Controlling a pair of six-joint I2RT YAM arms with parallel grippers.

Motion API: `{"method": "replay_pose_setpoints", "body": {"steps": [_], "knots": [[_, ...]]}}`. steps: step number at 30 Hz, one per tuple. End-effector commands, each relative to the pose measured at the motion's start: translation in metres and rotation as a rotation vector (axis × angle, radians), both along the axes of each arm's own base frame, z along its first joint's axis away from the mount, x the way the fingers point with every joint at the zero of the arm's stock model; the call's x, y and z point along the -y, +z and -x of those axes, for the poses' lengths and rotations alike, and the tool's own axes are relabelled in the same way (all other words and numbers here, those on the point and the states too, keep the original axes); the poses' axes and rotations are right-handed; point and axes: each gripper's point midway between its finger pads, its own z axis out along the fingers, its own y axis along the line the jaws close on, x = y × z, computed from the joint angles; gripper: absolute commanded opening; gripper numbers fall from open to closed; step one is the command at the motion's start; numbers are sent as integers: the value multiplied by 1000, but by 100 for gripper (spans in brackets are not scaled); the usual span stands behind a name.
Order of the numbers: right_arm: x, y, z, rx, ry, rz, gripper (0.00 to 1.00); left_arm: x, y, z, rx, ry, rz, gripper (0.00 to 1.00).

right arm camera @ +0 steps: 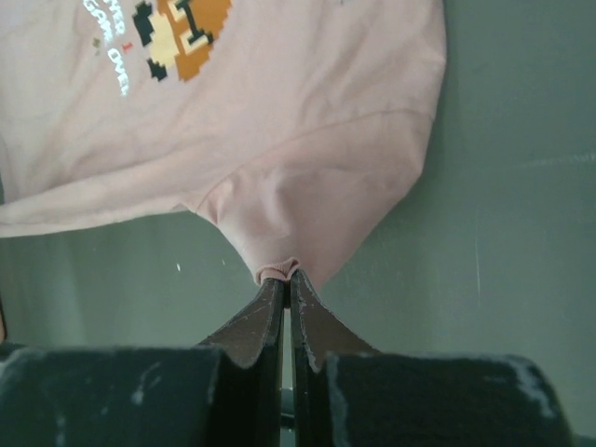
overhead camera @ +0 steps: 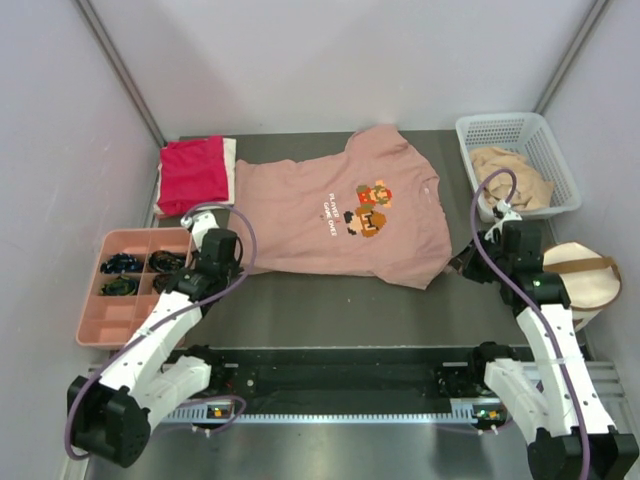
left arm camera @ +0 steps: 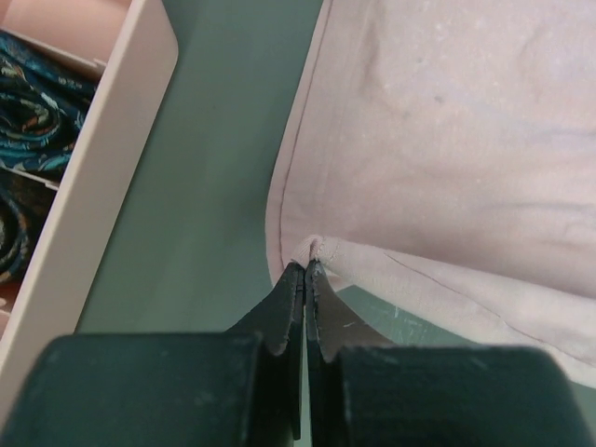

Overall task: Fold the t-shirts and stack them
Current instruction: Flatten out the tshirt

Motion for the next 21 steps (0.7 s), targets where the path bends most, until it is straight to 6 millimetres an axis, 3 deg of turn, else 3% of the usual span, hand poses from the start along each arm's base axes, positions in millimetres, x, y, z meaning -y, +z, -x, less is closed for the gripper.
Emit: {"method": "replay_pose_setpoints", "body": {"steps": [1, 10, 21], "knots": [[2, 13, 17, -21, -30, -9, 0, 1, 11, 6, 17, 23, 50, 0], [4, 10, 54, -115, -99, -43, 0, 13, -7, 31, -42, 33, 172, 0], [9, -4, 93, -235, -141, -34, 0, 2, -14, 41, -91, 141, 171, 0]]}}
